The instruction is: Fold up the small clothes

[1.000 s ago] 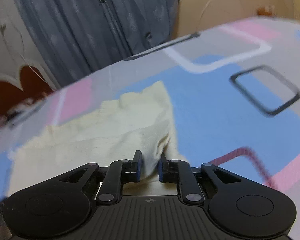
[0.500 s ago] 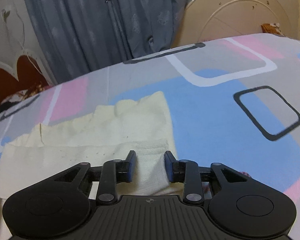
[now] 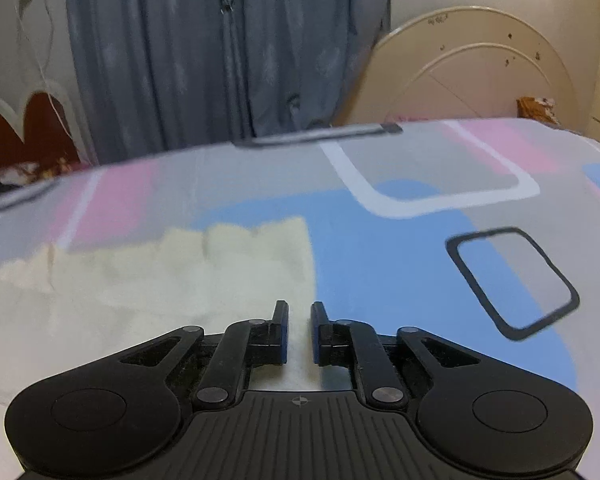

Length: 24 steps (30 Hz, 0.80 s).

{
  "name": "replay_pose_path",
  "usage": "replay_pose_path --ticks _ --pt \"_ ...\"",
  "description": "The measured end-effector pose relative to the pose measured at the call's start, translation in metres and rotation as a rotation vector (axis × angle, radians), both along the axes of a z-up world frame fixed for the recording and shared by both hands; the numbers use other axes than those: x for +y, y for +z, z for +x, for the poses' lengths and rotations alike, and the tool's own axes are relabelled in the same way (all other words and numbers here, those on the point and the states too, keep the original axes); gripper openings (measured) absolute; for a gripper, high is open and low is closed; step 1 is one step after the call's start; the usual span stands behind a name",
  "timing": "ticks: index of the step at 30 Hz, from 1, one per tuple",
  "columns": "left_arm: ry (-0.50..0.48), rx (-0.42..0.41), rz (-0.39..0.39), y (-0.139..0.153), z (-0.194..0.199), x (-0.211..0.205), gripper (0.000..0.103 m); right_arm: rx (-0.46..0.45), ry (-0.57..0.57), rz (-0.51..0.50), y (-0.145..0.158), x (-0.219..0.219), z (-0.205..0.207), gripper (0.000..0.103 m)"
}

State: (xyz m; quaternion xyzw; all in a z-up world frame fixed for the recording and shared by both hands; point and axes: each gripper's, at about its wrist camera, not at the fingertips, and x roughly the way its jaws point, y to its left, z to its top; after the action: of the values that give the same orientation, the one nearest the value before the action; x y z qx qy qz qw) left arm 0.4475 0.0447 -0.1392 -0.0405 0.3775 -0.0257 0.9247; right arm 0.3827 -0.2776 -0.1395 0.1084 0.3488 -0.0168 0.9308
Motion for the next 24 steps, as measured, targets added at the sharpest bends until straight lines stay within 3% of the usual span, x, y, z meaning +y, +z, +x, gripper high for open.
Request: replay_pose_path --ticks 2,4,8,10,14,19,24 --pt "0.01 0.003 -0.002 0.0 0.003 -0.001 0.038 -0.021 0.03 -0.004 0.006 0.009 0.003 0.025" --pt "0.014 0.003 0.004 -0.001 0.006 -0.002 0.039 -0.022 0.067 -0.006 0.006 0.021 0.007 0.058" --pt "0.011 -0.002 0.018 -0.003 0.006 -0.003 0.04 0.017 0.136 -0.04 -0.007 0.042 0.013 0.057" --pt "0.008 -0.004 0.021 -0.004 0.005 -0.003 0.04 0.034 0.152 -0.048 -0.015 0.045 0.015 0.04" --pt "-0.003 -0.01 0.03 -0.006 0.005 -0.002 0.042 0.028 0.148 -0.151 -0.028 0.047 0.018 0.039" --pt "0.012 0.008 0.025 0.0 0.003 -0.002 0.04 0.056 0.122 -0.123 -0.025 0.035 0.022 0.039" --pt "0.007 0.004 0.015 0.011 -0.011 -0.004 0.039 0.018 0.134 -0.033 -0.005 0.034 0.002 0.04"
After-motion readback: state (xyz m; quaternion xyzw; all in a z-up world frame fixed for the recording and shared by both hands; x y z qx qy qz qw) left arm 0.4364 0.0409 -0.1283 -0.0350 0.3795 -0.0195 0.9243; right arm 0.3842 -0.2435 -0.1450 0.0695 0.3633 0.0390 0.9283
